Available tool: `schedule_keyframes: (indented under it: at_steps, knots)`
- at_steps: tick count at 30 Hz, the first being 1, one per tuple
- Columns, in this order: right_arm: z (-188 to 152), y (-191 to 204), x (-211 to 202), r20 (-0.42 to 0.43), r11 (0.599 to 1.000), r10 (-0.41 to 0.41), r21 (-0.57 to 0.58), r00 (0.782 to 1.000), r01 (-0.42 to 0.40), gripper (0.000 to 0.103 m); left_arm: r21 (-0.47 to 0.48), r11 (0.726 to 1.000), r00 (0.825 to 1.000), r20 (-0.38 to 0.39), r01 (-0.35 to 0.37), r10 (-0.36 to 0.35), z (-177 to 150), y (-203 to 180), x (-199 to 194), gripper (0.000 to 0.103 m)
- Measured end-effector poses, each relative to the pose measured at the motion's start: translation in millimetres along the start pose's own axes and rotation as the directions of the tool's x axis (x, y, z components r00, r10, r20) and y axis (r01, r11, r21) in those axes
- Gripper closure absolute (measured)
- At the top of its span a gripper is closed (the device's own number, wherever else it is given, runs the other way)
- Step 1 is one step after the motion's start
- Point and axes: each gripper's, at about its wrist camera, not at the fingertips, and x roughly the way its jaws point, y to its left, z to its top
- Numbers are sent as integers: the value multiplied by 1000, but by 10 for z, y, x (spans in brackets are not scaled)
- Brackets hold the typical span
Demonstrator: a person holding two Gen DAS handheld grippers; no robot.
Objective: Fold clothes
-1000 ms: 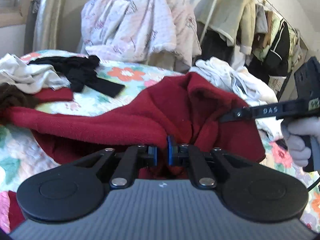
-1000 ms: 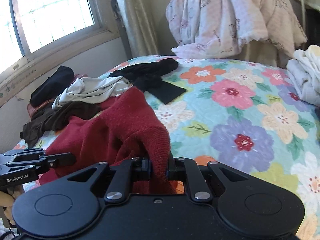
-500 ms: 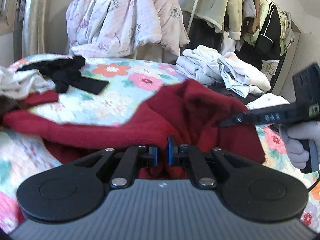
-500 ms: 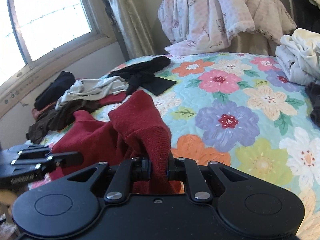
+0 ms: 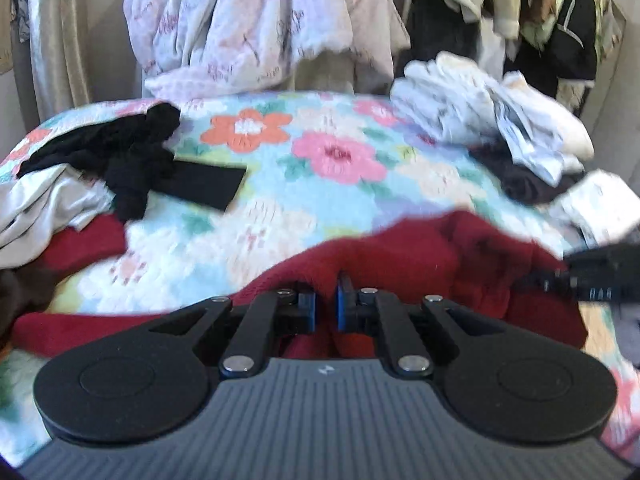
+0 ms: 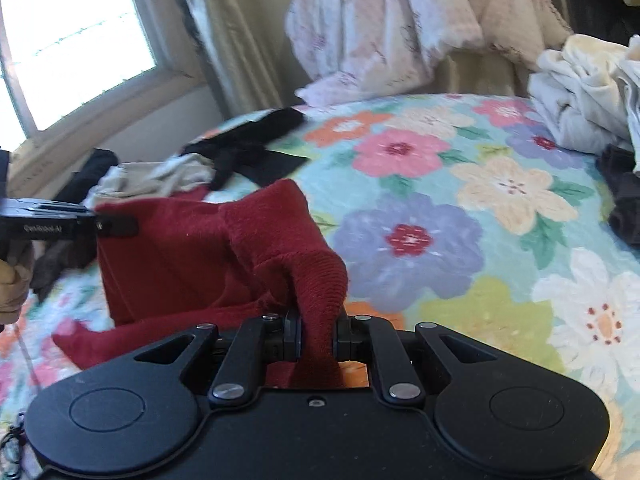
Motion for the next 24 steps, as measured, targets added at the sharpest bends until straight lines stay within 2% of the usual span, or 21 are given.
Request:
schedule_keyframes:
  at_steps: [3, 5, 7, 9, 10, 11, 12, 13, 15, 17, 19, 20, 21, 24]
  knots:
    - [58, -189, 138, -10, 1000, -19, 21, 1000, 19, 88, -29, 997, 998, 14, -66, 67, 117, -22, 281, 91]
    - [92, -310, 267, -41, 999, -31, 28, 999, 32, 84, -14, 990, 989, -51, -140, 139, 168, -60, 460, 89]
    - [109, -376, 304, -34, 994, -105, 31, 994, 106, 72, 22, 983, 978, -98, -182, 183, 172, -122, 484, 80]
    - [104, -327, 178, 5, 987, -163, 5, 987, 163, 72, 51, 976, 971, -96, -213, 217, 131, -177, 350, 62]
    - [94, -279, 77, 38, 983, -182, -11, 983, 182, 70, 34, 970, 967, -79, -240, 242, 74, -178, 214, 57]
    - [70, -208, -23, 64, 986, -165, -29, 984, 167, 68, -18, 967, 965, -65, -254, 252, -15, -153, 53, 46]
    - [34, -119, -124, 83, 992, -115, -51, 990, 119, 64, -71, 961, 963, -53, -266, 263, -116, -123, -106, 42]
    - [-23, -13, -213, 97, 995, -39, -86, 995, 48, 59, -127, 953, 962, -47, -274, 270, -256, -76, -257, 42]
    - [-165, 207, -224, 87, 985, 55, -170, 995, -39, 54, -236, 928, 957, -39, -289, 288, -541, 17, -551, 42]
    - [-308, 426, -226, 67, 960, 144, -252, 987, -123, 51, -304, 893, 942, -67, -332, 328, -834, 62, -751, 41]
    - [-444, 653, -118, 33, 930, 185, -329, 982, -164, 50, -343, 864, 928, -98, -370, 358, -1099, 59, -903, 40]
    - [-512, 772, -56, 14, 913, 199, -367, 980, -180, 50, -359, 851, 923, -113, -383, 368, -1224, 54, -961, 35]
    - [-564, 879, -4, 2, 897, 210, -398, 978, -192, 50, -385, 838, 922, -128, -387, 366, -1332, 71, -979, 31]
    - [-690, 1181, 133, -33, 845, 244, -482, 969, -229, 48, -497, 779, 923, -158, -382, 352, -1593, 204, -895, 30]
